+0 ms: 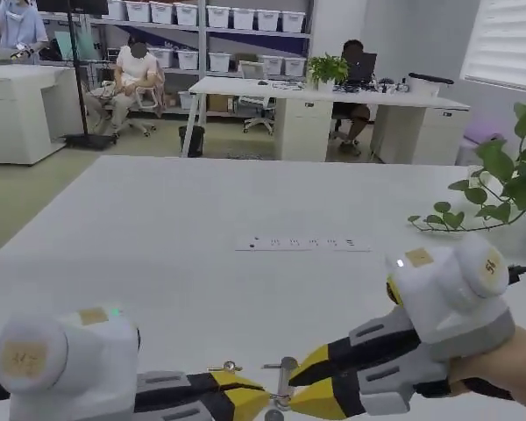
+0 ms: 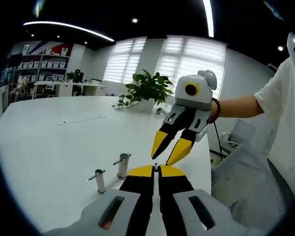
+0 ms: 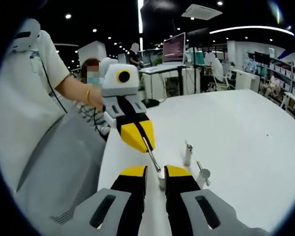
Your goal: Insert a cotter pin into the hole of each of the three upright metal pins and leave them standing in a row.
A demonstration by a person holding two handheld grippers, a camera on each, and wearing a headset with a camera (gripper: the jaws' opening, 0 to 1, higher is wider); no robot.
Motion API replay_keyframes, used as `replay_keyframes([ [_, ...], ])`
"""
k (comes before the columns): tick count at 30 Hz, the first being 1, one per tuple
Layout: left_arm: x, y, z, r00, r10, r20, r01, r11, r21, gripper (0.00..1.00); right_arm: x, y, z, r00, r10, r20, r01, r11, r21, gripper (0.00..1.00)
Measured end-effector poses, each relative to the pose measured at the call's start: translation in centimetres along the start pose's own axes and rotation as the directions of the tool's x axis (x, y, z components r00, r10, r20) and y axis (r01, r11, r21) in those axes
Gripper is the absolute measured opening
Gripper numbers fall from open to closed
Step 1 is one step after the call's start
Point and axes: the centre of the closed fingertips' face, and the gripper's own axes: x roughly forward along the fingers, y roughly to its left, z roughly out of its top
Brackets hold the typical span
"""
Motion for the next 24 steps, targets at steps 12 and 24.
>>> replay_keyframes([
  [12, -0.6, -2.2, -0.2, 0.9922, -0.124, 0.003, 0.124, 0.992, 0.033, 0.00, 0.1, 1.9, -0.9, 0.9945, 0.105, 0.004, -0.105, 0.994, 0.039, 0.14],
  [24, -0.9, -3.4, -0.5, 0.9831, -0.183, 0.004, 0.182, 0.982, 0.055, 0.00, 0.7, 3.5, -0.7, 0.9847, 0.173, 0.022, -0.174, 0.984, 0.040, 0.10],
])
